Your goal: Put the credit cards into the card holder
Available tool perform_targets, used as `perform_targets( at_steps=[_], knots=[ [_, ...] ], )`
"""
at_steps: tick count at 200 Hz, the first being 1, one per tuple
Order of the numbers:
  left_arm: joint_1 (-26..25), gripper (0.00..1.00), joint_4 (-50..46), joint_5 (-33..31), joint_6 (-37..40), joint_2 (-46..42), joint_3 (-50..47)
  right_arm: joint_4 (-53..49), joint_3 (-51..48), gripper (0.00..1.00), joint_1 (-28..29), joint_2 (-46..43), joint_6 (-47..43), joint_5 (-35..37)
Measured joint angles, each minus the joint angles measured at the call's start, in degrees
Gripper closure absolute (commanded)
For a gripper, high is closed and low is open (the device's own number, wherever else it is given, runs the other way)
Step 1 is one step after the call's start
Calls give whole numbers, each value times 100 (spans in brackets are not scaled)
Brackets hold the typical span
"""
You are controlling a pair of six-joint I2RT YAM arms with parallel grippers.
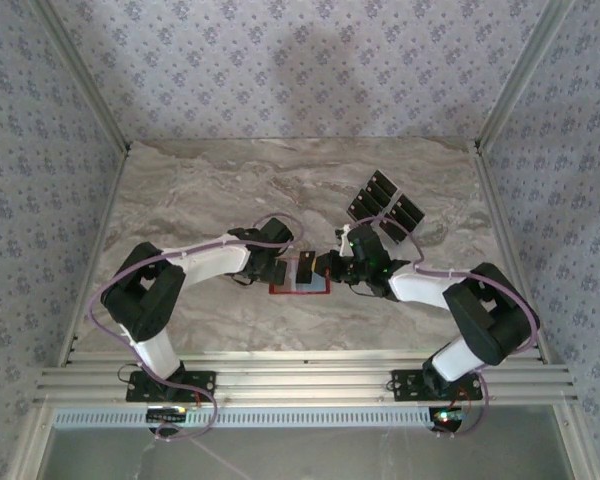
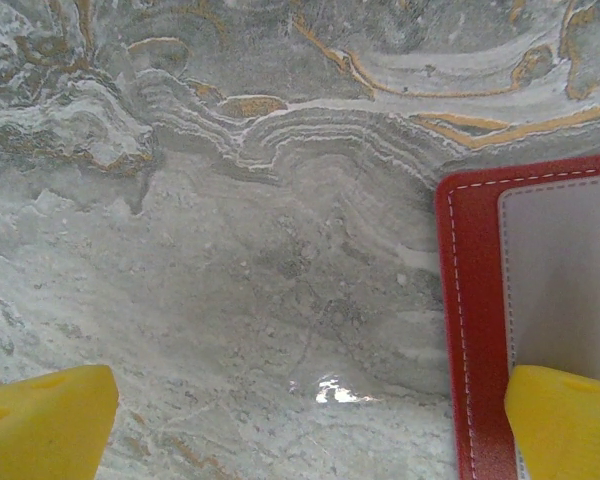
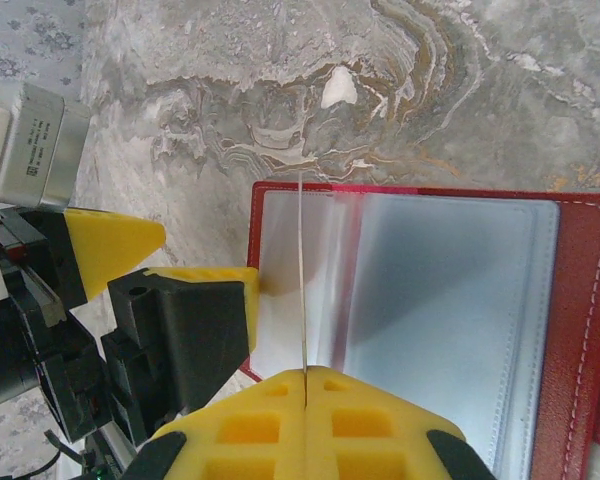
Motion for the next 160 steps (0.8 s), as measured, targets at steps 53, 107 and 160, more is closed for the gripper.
perform_targets(
  at_steps=[53,107,160],
  knots=[
    [0,0,0,2,-35,2,0,234,-15,100,0,245,48,-46],
    [0,0,0,2,-37,2,0,452,-33,100,0,382,149,-103],
    [0,0,2,0,-39,4,0,619,-114,100,0,527,214,-107]
  ],
)
